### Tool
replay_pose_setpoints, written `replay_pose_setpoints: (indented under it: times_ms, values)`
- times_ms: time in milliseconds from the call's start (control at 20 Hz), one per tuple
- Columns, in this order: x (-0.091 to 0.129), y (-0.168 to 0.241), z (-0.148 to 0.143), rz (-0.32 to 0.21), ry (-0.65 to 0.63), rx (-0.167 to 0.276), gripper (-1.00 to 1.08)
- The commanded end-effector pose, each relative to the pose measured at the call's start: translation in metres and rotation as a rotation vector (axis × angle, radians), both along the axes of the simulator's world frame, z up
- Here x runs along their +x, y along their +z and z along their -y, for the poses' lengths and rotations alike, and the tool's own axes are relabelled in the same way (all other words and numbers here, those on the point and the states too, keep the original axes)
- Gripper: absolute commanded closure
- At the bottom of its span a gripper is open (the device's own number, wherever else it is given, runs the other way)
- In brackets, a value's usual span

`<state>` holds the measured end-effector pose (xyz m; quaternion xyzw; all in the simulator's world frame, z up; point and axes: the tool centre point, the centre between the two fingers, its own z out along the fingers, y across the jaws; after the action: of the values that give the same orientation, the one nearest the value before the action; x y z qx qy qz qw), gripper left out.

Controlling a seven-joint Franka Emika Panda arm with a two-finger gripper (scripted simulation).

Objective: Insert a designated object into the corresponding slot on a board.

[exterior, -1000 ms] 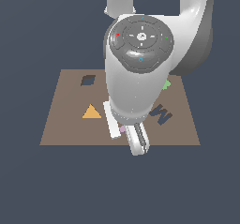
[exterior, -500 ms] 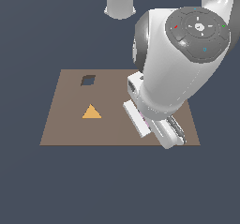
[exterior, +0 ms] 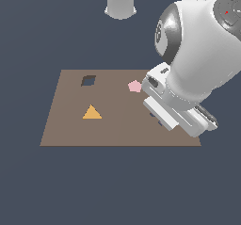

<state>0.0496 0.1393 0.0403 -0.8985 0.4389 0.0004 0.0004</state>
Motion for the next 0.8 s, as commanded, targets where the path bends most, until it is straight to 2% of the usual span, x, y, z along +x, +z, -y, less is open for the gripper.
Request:
replay_pose_setpoints:
  times_ms: [0,400,450,750]
  values:
    - [-0.0008,0.0003,0.0003,0.0,0.004,-0.001,1.08]
    - [-0.0008,-0.0097,0.0006,0.0,0.003,-0.001,1.08]
    - [-0.0008,-0.0097,0.0006,0.0,0.003,-0.001,-0.92]
    - [-0.0008,-0.0097,0.0006,0.0,0.003,-0.001,-0.92]
